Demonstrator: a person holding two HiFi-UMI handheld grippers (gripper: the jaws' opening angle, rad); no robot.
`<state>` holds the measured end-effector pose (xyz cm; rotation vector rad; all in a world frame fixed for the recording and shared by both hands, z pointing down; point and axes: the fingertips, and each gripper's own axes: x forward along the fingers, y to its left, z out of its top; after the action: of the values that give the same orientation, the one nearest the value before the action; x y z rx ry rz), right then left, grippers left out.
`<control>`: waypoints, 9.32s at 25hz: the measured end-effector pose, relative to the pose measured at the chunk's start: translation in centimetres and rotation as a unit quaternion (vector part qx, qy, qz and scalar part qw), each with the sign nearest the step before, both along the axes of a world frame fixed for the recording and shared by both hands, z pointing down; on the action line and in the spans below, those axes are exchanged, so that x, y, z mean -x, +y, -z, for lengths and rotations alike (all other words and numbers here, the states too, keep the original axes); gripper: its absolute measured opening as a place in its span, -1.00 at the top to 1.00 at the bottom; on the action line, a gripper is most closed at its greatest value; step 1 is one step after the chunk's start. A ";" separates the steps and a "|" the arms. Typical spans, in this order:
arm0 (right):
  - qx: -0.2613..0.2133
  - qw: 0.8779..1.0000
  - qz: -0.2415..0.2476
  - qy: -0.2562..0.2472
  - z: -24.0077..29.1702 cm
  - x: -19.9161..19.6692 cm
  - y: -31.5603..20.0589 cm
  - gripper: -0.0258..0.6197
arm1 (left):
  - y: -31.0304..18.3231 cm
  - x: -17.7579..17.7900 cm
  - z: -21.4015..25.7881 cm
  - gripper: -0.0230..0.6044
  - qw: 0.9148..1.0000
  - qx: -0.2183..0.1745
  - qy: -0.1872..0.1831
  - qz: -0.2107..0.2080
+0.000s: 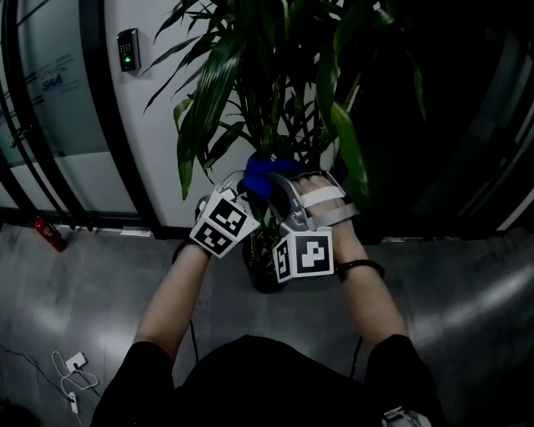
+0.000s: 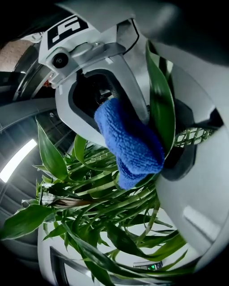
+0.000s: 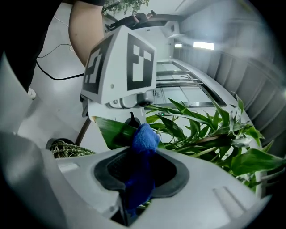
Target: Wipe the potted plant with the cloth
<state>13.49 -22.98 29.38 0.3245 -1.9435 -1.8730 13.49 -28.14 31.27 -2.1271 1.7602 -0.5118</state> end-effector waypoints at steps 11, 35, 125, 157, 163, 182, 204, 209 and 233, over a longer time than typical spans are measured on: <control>-0.001 1.000 0.007 0.005 -1.1 -1.8 0.6 0.60 | -0.6 0.0 -0.2 0.90 1.000 0.001 0.005 0.010; -0.009 0.999 -0.034 -0.003 -3.8 -6.3 -0.4 0.60 | -3.2 -1.3 0.2 0.90 0.999 -0.004 0.051 -0.008; 0.258 0.857 -0.140 -0.423 1.0 5.6 6.6 0.60 | 7.2 21.6 -3.9 0.90 0.972 -0.007 0.191 -0.135; 0.110 0.932 -0.198 -0.282 10.1 16.1 7.5 0.60 | 5.1 16.2 3.4 0.91 0.943 -0.021 0.165 -0.290; 0.184 0.920 -0.168 -0.301 8.7 15.9 7.2 0.60 | 5.2 15.6 3.2 0.91 0.939 -0.019 0.183 -0.291; 0.323 0.877 -0.087 -0.346 3.9 14.0 7.7 0.60 | 4.9 15.1 2.9 0.91 0.932 -0.018 0.232 -0.277; 0.320 0.893 -0.121 -0.294 -1.0 12.2 8.9 0.60 | 4.7 14.9 1.9 0.91 0.927 -0.008 0.261 -0.267; 0.324 0.896 -0.132 -0.275 -3.3 11.9 9.1 0.60 | 4.5 15.0 1.6 0.91 0.937 -0.005 0.226 -0.266; 0.354 0.852 -0.232 -0.308 -10.4 9.3 9.1 0.60 | 8.5 20.7 -2.6 0.91 0.928 0.020 0.273 -0.251</control>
<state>4.18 -13.90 39.78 1.1270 -2.4898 -0.6896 -7.23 -19.65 33.82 -2.8031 1.3310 0.2068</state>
